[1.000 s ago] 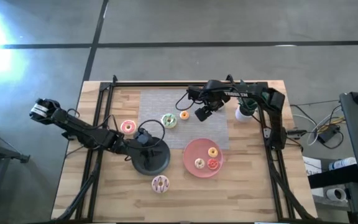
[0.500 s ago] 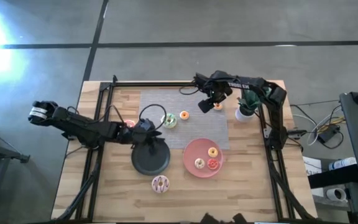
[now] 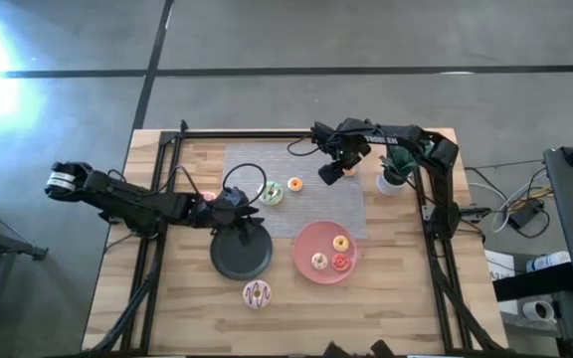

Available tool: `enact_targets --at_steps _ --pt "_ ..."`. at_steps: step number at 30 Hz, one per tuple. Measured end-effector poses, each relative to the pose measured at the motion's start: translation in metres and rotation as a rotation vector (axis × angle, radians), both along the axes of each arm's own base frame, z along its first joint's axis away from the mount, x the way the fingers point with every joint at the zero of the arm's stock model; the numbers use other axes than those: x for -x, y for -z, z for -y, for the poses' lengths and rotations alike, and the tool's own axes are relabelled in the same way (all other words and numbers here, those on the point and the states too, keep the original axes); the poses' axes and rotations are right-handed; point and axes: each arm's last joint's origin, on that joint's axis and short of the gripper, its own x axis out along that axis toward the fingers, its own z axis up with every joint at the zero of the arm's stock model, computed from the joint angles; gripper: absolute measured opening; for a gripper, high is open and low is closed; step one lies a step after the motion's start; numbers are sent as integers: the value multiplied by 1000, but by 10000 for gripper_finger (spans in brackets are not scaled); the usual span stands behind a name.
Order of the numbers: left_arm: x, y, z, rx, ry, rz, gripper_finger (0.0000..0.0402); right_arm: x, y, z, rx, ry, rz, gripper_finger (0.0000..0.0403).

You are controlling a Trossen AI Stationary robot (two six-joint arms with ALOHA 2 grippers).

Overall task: Pick & Place donuts
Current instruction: Put the small pink donut on the pink plate

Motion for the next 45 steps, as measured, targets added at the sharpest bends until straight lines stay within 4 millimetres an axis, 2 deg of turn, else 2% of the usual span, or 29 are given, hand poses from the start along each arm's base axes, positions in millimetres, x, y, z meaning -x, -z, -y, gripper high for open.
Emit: enact_targets --at_steps 13,17,24,27,30,34,38,40,45 --pt "0 0 0 -3 -3 0 156 4 18 -3 -24 -15 -34 110" --pt "0 0 0 -3 -3 0 156 -1 12 -2 -15 -39 -13 89" --pt "0 0 0 -14 4 -1 156 -14 -15 6 -20 -9 136 16" --pt "-2 -3 0 -53 23 19 156 -21 -29 9 -83 60 302 12" --pt "-5 -9 0 -120 38 71 156 -31 -56 3 -112 135 531 12" --pt "-6 -18 -1 -265 11 119 156 -44 -101 -16 -79 215 875 11" --pt "-2 -28 -1 -444 -109 122 156 -52 -137 -39 -57 305 1224 11" --pt "0 -34 -2 -514 -167 135 156 -56 -146 -52 -50 348 1356 11" --pt "1 -54 -3 -610 -202 241 156 -69 -147 -87 -84 408 1520 11"
